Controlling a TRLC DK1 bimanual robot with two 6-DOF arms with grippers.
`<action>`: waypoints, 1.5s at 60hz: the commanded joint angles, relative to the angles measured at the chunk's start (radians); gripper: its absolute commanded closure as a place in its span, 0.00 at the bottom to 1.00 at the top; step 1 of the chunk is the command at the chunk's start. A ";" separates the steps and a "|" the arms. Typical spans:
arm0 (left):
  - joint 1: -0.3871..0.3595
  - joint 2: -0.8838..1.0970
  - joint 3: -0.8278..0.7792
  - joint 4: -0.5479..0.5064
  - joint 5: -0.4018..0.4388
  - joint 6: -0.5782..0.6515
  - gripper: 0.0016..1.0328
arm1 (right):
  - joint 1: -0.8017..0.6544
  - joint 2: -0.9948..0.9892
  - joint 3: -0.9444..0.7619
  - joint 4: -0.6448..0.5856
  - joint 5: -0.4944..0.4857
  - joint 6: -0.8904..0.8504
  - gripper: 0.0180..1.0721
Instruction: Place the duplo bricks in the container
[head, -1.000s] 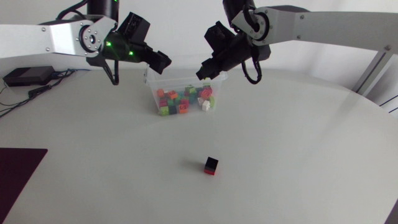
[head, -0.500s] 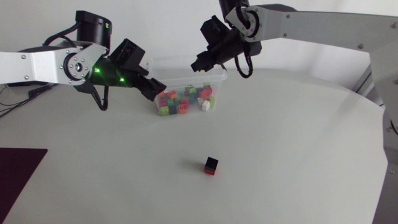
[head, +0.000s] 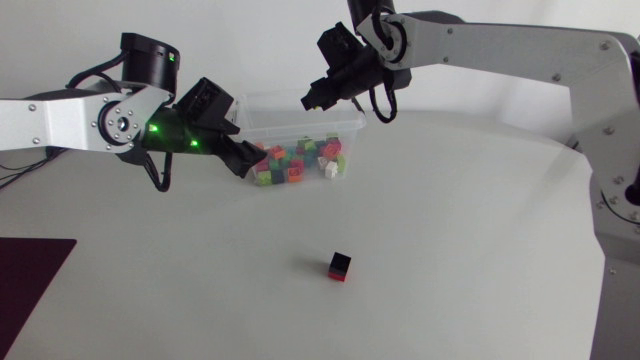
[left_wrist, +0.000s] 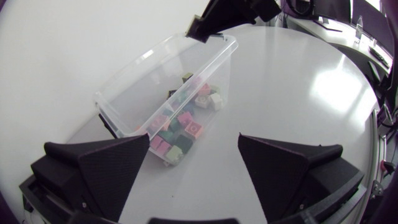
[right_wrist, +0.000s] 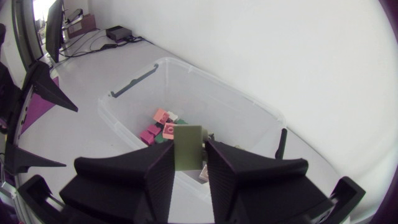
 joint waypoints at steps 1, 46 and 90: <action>-0.009 -0.030 -0.016 0.002 0.012 0.022 0.04 | 0.009 0.030 0.038 0.012 -0.007 0.021 0.83; -0.023 -0.081 -0.035 -0.053 0.028 0.056 0.04 | 0.019 0.076 0.114 0.063 0.033 0.060 0.04; -0.299 0.085 0.024 -0.320 0.097 0.375 0.04 | -0.116 -0.496 -0.636 0.134 -0.030 -0.040 0.04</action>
